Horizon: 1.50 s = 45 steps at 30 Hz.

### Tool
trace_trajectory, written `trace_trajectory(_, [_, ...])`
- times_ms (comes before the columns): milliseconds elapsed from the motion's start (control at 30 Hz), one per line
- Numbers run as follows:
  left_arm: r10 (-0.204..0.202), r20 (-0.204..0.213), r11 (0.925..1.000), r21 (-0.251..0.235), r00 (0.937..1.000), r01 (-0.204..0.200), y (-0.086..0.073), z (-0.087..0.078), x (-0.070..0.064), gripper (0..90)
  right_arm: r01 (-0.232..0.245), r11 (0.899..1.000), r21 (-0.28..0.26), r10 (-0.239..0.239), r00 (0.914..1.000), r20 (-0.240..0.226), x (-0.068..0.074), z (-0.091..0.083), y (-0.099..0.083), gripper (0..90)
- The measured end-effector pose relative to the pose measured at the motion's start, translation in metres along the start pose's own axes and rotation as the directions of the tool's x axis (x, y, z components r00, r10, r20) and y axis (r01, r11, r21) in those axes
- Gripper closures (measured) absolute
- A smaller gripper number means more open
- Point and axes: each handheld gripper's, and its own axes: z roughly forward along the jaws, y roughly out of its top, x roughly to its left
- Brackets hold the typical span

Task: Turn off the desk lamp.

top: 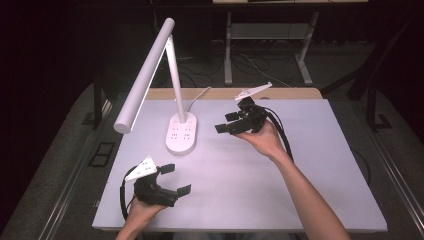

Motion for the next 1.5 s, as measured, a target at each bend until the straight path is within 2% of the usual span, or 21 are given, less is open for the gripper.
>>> trace_trajectory(267, [0.001, 0.001, 1.0000, 0.003, 1.0000, -0.001, 0.000, -0.001, 0.000, 0.0, 0.002, 1.000, 0.018, -0.002, 1.0000, -0.006, -0.006, 0.019, 0.016, 34.5])
trace_trajectory(700, [0.003, 0.002, 1.0000, -0.003, 1.0000, -0.003, 0.000, -0.001, 0.001, 0.0, -0.006, 1.000, 0.018, 0.007, 0.9994, -0.035, -0.016, 0.054, 0.040, 44.0])
trace_trajectory(767, [0.003, 0.003, 1.0000, -0.004, 1.0000, -0.003, 0.000, -0.001, 0.001, 0.0, -0.011, 1.000, 0.016, 0.012, 0.9991, -0.040, -0.018, 0.061, 0.041, 48.5])
trace_trajectory(833, [0.005, 0.004, 1.0000, -0.005, 1.0000, -0.005, 0.000, -0.002, 0.001, 0.0, -0.021, 1.000, 0.013, 0.022, 0.9984, -0.053, -0.021, 0.067, 0.042, 57.4])
trace_trajectory(900, [-0.005, 0.005, 0.9999, -0.010, 1.0000, 0.005, 0.000, -0.002, 0.001, 0.0, -0.034, 0.999, 0.013, 0.034, 0.9977, -0.059, -0.024, 0.073, 0.041, 62.3])
trace_trajectory(1100, [-0.004, 0.002, 0.9999, -0.012, 1.0000, 0.004, 0.000, -0.003, 0.002, 0.0, -0.067, 0.998, 0.002, 0.067, 0.9948, -0.077, -0.030, 0.089, 0.039, 73.5])
trace_trajectory(1300, [-0.005, 0.004, 0.9999, -0.013, 1.0000, 0.005, 0.000, -0.003, 0.002, 0.0, -0.082, 0.997, -0.006, 0.081, 0.9945, -0.065, -0.033, 0.105, 0.036, 82.8])
trace_trajectory(1500, [-0.002, 0.006, 0.9999, -0.015, 1.0000, 0.002, 0.001, -0.004, 0.002, 0.0, -0.112, 0.993, -0.023, 0.111, 0.9936, -0.020, -0.038, 0.119, 0.036, 89.8])
